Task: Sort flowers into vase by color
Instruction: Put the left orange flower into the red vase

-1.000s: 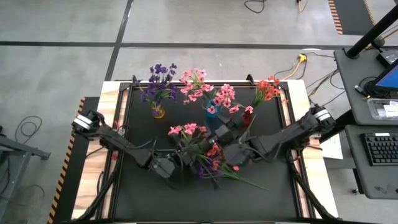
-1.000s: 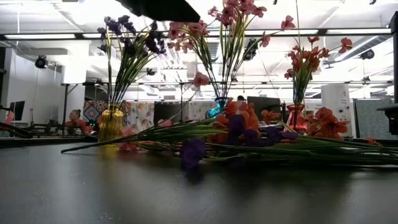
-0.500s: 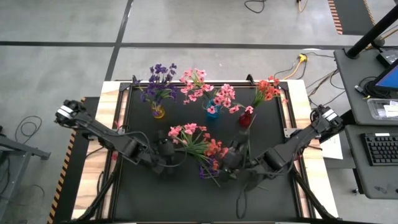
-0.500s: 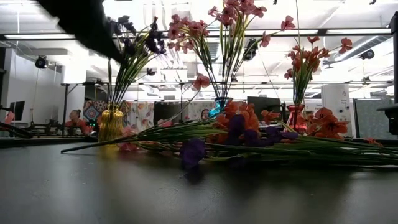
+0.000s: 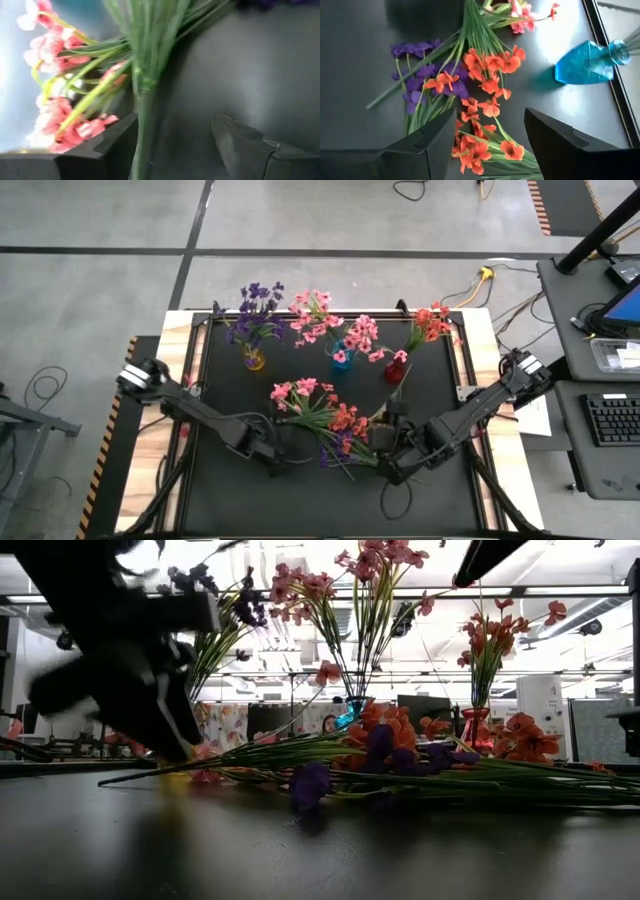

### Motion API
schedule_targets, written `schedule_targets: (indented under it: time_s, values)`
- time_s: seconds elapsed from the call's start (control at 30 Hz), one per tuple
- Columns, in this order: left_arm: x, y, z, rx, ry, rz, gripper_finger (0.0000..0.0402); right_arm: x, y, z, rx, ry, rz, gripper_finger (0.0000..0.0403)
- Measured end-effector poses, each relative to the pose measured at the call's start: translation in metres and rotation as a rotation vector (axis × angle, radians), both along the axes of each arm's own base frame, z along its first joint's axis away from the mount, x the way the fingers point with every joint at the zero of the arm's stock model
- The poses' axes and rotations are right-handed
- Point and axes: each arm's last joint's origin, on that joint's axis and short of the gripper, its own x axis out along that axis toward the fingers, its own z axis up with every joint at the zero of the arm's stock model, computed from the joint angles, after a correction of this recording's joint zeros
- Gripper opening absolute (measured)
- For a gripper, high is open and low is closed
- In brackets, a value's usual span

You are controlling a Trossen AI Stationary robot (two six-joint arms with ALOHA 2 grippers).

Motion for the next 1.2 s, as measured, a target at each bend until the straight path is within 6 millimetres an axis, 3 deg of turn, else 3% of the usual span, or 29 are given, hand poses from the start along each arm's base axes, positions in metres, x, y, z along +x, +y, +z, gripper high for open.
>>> schedule_targets:
  time_s: [0.17,0.3,0.4,0.6,0.83,1.2]
  values:
    - [0.009,0.01,-0.017,0.116,0.038,0.057,0.0231,0.001,0.0,0.0,0.004,-0.006,-0.008,0.0228]
    - [0.014,0.019,-0.027,0.123,0.08,0.08,0.0204,0.001,0.0,0.0,0.004,-0.008,-0.008,0.0228]
    - [0.015,0.021,-0.03,0.129,0.097,0.074,0.0159,0.001,0.0,0.0,0.001,-0.011,-0.01,0.0228]
    - [0.013,0.021,-0.025,0.128,0.104,0.054,0.0023,0.001,0.0,0.0,-0.015,-0.023,-0.018,0.0228]
    - [0.009,0.017,0.003,0.092,0.062,0.036,0.0009,0.001,0.0,-0.001,-0.017,-0.021,-0.018,0.0228]
    - [-0.021,0.004,0.076,0.005,-0.164,-0.042,0.0001,-0.001,0.0,-0.022,-0.078,-0.049,-0.028,0.0228]
